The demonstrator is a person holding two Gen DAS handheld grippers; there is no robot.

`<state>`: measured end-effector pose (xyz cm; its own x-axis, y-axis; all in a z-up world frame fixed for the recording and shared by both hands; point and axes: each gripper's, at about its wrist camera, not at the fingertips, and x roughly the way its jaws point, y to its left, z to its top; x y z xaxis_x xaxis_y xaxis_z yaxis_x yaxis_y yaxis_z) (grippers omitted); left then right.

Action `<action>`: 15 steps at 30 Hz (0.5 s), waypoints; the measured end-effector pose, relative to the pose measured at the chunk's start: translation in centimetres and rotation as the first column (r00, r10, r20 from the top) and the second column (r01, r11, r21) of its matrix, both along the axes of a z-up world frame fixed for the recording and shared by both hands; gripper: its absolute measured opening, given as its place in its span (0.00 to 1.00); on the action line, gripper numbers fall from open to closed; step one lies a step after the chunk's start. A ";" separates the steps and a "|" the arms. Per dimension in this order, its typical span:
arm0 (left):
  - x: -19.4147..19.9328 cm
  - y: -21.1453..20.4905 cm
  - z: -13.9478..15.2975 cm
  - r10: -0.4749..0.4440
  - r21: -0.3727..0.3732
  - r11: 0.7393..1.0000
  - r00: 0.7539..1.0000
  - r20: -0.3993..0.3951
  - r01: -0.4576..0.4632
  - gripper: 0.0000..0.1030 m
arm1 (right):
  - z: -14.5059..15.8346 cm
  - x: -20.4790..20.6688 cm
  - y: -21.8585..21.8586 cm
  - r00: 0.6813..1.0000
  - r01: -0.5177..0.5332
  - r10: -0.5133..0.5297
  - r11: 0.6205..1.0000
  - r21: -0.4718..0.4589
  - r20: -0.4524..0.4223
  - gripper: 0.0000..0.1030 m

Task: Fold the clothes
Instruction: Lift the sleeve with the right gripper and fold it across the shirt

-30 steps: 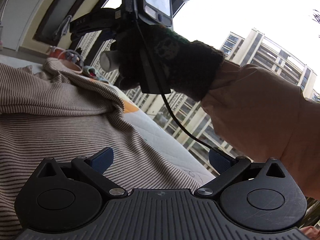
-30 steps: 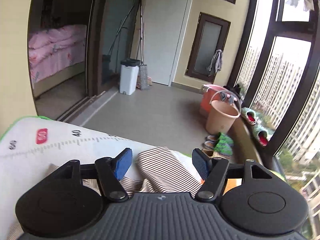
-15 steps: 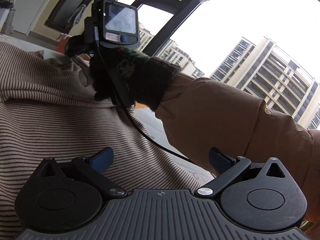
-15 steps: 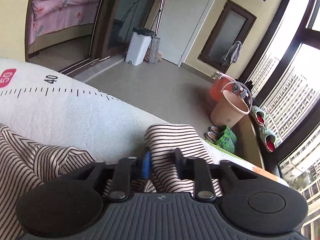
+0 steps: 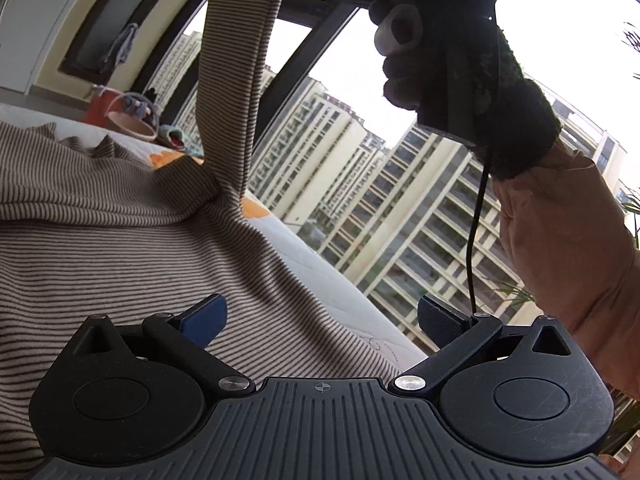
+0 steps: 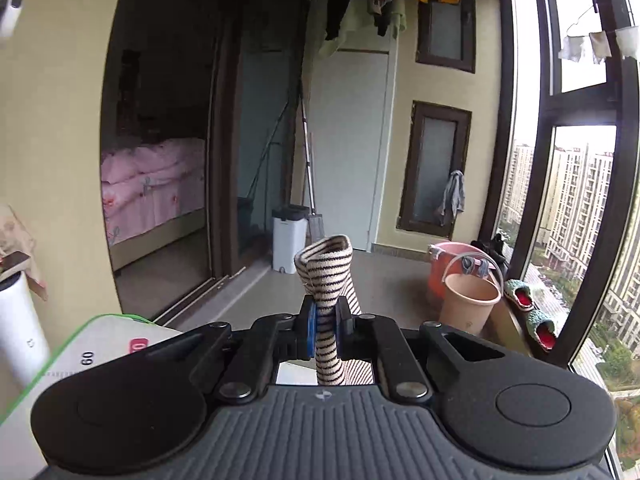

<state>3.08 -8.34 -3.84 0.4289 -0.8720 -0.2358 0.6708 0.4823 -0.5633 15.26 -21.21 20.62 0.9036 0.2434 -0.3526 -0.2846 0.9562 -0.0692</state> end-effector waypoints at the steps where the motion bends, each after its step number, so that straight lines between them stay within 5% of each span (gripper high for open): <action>1: 0.1 0.0 -0.1 0.005 -0.002 1.000 1.000 -0.007 -0.005 1.00 | 0.4 -0.6 0.7 1.000 -0.026 0.026 1.000 -0.008 0.005 0.08; 15: -1.2 -0.1 0.4 0.009 0.003 1.000 1.000 0.009 -0.009 1.00 | -3.5 -0.7 10.6 0.963 -0.251 0.236 0.962 -0.109 -0.134 0.08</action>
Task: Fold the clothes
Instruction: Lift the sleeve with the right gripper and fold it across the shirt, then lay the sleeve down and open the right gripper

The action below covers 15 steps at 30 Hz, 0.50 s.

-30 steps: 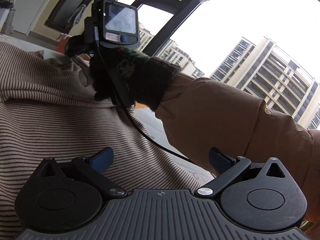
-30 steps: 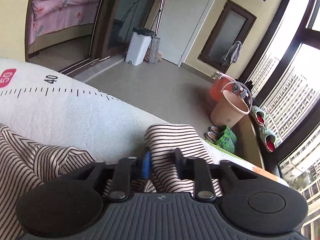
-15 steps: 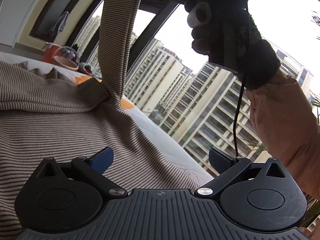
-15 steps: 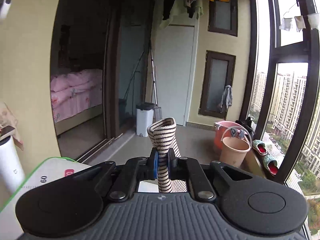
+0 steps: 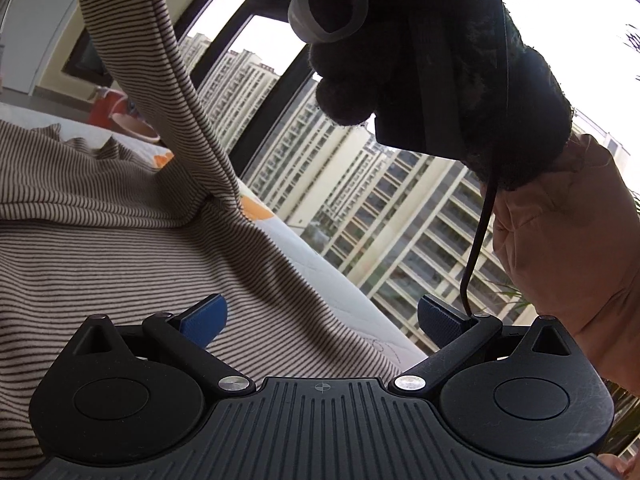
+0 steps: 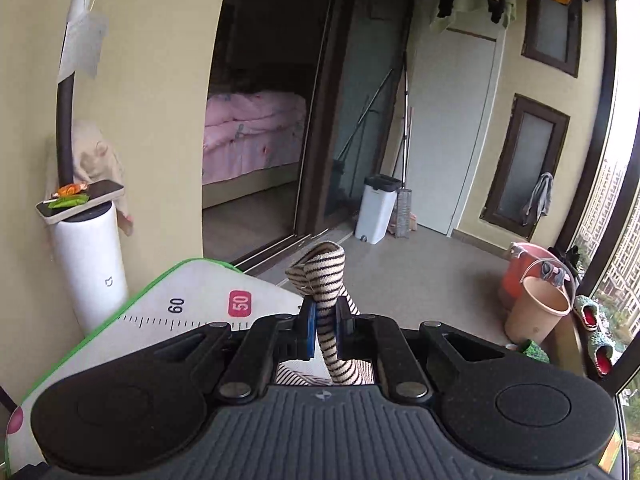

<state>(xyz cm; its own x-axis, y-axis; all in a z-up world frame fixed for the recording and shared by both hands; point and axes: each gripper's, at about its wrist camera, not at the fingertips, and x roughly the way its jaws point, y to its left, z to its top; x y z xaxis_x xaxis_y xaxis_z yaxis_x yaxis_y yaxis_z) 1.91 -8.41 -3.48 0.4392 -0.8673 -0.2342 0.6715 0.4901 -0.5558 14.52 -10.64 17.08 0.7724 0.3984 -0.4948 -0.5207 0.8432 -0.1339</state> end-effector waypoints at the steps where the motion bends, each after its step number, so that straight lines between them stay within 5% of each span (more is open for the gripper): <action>1: -0.1 0.0 0.1 -0.001 0.001 1.000 1.000 0.001 0.001 1.00 | -0.5 -0.1 0.6 1.000 -0.011 0.010 1.000 -0.009 -0.014 0.08; 8: -0.1 -0.1 0.2 0.001 0.002 1.000 1.000 0.000 -0.001 1.00 | -3.7 -0.5 2.9 0.989 -0.070 0.061 0.996 -0.062 -0.131 0.13; 15: -0.2 -0.3 0.4 0.001 0.003 1.000 1.000 -0.003 -0.001 1.00 | -3.5 -1.1 2.7 0.983 -0.099 0.094 0.995 -0.020 -0.155 0.40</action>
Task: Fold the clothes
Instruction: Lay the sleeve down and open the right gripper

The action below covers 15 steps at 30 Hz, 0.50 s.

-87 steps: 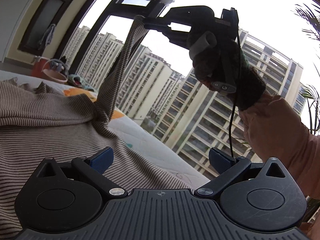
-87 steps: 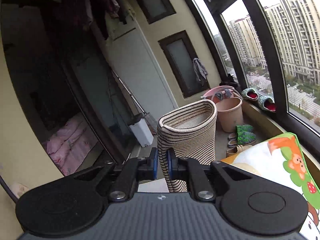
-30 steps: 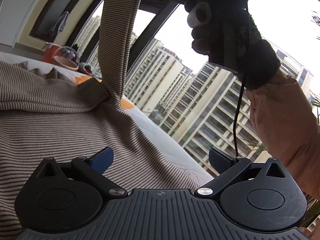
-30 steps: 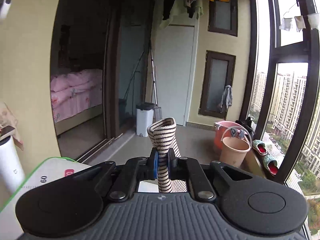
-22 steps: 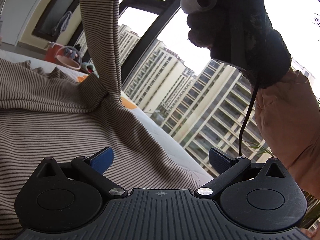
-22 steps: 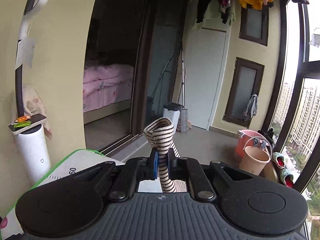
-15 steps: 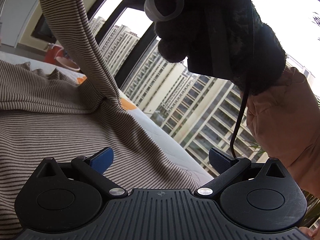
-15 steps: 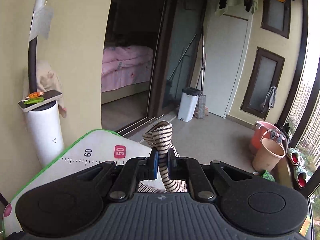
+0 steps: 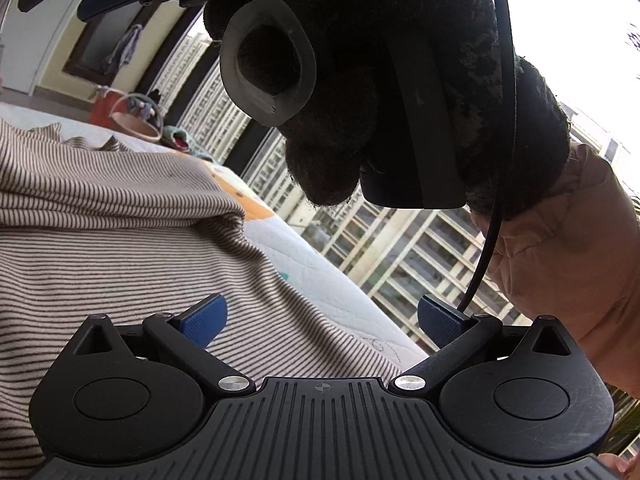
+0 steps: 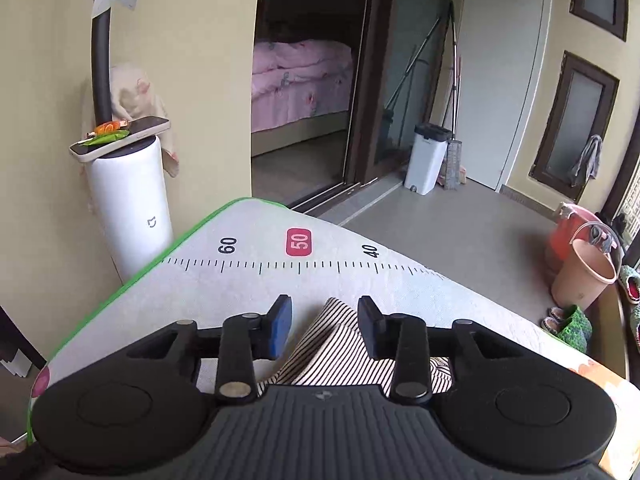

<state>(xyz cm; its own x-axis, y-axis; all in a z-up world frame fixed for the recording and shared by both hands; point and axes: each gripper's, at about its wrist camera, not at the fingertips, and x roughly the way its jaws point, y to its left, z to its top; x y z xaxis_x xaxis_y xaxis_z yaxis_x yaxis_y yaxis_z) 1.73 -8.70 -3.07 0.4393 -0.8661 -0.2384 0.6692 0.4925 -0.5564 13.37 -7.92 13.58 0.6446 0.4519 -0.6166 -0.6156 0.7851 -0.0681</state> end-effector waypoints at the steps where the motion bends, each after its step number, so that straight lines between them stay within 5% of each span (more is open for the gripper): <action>1: 0.0 0.0 0.0 0.000 0.000 1.000 1.000 0.000 0.000 1.00 | 0.1 -0.1 0.0 1.000 -0.001 0.001 1.000 -0.002 0.004 0.42; 9: 0.3 -0.3 -0.2 0.002 0.001 1.000 1.000 -0.002 -0.002 1.00 | -1.2 0.0 0.4 0.999 -0.004 0.002 0.999 -0.050 -0.032 0.51; 15: 0.1 -0.2 -0.2 0.004 0.001 1.000 1.000 -0.003 -0.004 1.00 | -2.6 0.6 -1.1 0.996 0.048 -0.052 0.997 -0.054 -0.067 0.74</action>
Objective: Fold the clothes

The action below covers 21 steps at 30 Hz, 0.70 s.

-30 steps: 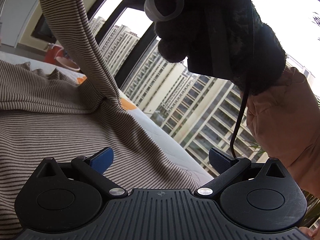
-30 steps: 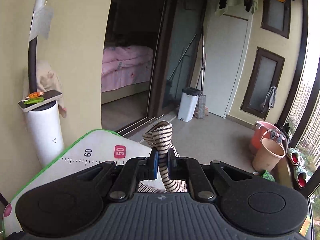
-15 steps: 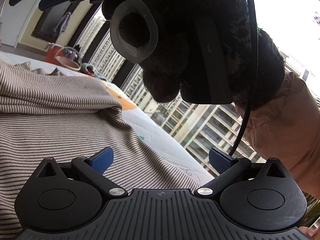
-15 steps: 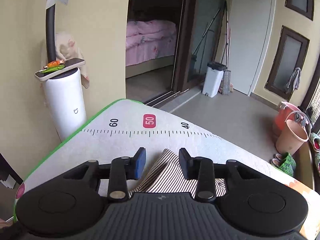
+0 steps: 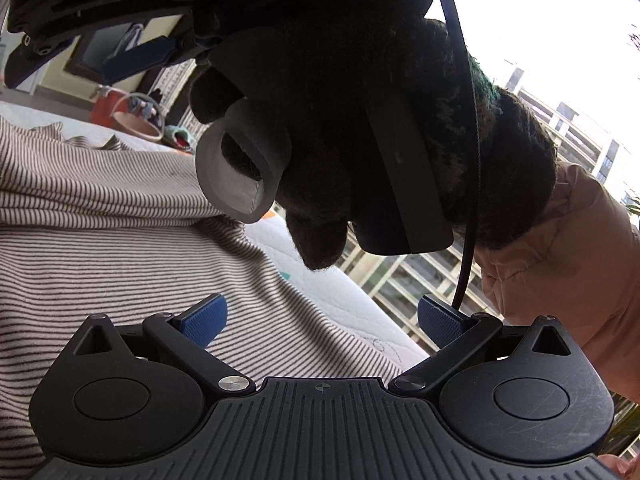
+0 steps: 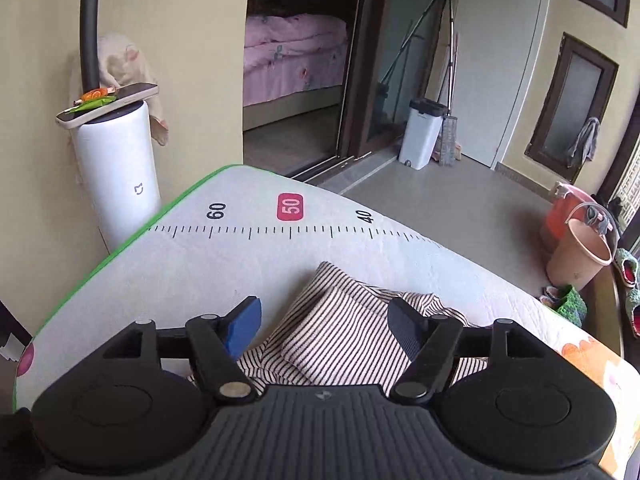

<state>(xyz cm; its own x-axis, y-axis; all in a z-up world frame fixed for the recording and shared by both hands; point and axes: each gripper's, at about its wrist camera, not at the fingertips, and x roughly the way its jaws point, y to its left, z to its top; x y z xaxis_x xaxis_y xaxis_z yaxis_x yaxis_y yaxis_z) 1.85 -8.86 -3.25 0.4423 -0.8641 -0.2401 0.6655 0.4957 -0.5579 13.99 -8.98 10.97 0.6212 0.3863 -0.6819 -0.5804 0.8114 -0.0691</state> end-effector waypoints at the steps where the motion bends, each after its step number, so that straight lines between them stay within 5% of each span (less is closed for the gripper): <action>1: 0.0 0.0 0.0 0.001 -0.001 1.000 1.000 -0.001 -0.001 1.00 | -0.3 0.1 -0.5 1.000 0.017 -0.017 1.000 0.003 -0.007 0.78; 7: 0.2 0.0 -0.1 0.008 -0.002 1.000 1.000 -0.021 -0.008 1.00 | -2.5 1.0 -6.6 0.980 0.188 -0.182 0.980 0.072 -0.078 0.86; 12: 0.8 0.2 -0.4 0.022 -0.009 1.000 0.998 -0.067 -0.022 1.00 | -4.4 1.0 -13.8 0.932 0.364 -0.356 0.916 0.168 -0.075 0.99; 18: 2.1 0.3 -1.1 0.056 -0.024 0.998 0.986 -0.155 -0.060 1.00 | -6.8 -0.6 -21.2 0.912 0.401 -0.409 0.882 0.247 -0.021 1.00; 21: 2.4 1.3 -1.3 0.073 -0.040 0.996 0.975 -0.209 -0.083 1.00 | -8.2 -1.2 -24.5 0.891 0.442 -0.448 0.823 0.357 -0.071 1.00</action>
